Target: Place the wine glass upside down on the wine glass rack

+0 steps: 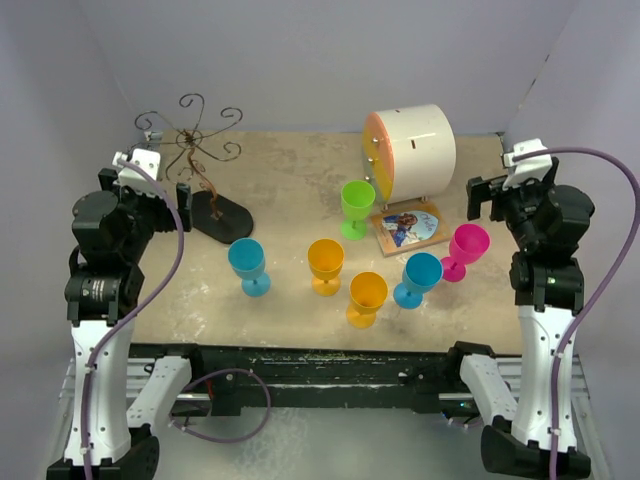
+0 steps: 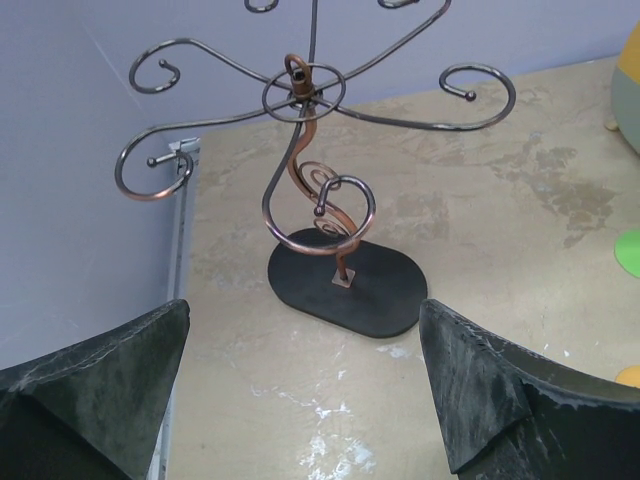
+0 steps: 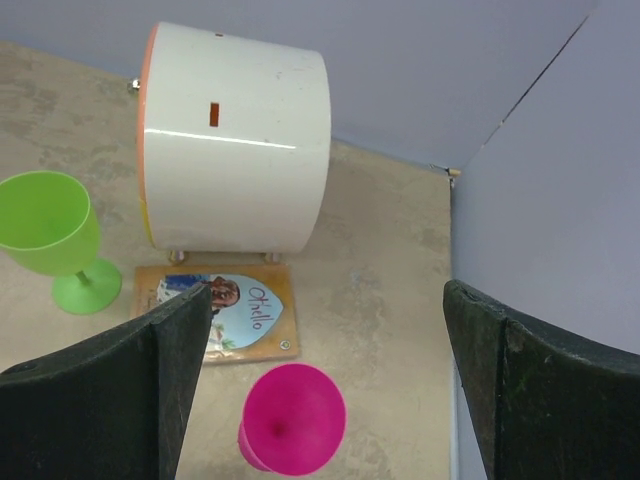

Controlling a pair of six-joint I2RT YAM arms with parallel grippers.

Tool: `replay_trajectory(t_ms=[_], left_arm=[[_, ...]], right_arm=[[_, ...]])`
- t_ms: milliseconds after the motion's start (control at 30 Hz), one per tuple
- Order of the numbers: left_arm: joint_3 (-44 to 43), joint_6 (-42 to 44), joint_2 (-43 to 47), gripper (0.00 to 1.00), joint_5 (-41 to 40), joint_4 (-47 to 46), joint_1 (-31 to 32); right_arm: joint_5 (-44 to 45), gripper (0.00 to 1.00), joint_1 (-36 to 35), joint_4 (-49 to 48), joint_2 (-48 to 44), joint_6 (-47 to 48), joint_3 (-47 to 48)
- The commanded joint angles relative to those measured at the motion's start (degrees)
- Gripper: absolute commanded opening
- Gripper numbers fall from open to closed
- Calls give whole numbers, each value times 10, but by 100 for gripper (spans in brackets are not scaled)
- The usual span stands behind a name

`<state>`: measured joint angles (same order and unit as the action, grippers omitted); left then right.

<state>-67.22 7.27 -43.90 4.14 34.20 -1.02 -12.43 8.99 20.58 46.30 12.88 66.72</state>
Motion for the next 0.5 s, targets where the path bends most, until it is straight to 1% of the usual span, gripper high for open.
replay_trajectory(t_ms=[0,200,400,467], left_arm=[[-73,7,-29,99,17,10,-4],[-155,9,-94,99,28,45,-4],[-222,7,-170,100,44,63,-4],[-245,-1,-198,99,42,69,-4]], right_arm=[[-57,100,-3,3,11,60,2],[-118,100,-3,35,23,94,4],[-148,100,-3,35,27,85,9],[-152,100,-3,34,30,80,14]])
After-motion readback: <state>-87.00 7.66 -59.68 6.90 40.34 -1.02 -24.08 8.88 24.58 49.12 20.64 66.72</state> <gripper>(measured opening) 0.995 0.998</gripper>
